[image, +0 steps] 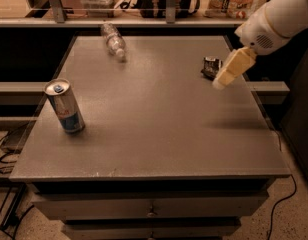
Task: Move rxbar chocolate near redbull can
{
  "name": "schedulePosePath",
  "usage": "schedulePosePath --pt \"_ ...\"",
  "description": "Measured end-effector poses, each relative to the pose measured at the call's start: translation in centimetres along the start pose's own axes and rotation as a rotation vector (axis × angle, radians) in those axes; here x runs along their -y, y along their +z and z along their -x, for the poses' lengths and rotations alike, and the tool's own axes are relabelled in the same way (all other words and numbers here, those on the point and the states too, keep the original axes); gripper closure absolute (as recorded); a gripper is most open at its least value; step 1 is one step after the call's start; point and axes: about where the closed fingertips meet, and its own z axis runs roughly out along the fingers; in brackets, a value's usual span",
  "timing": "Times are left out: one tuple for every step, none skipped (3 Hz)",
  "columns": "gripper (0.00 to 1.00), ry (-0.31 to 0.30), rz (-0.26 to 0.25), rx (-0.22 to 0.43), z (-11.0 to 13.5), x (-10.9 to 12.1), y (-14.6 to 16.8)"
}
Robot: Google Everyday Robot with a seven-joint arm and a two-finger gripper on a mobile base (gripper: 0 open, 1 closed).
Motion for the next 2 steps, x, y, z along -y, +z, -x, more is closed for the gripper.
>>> schedulePosePath --pt "0.0 0.037 0.038 0.063 0.8 1.6 2.6" --pt "0.0 0.089 0.077 0.126 0.9 3.3 5.3"
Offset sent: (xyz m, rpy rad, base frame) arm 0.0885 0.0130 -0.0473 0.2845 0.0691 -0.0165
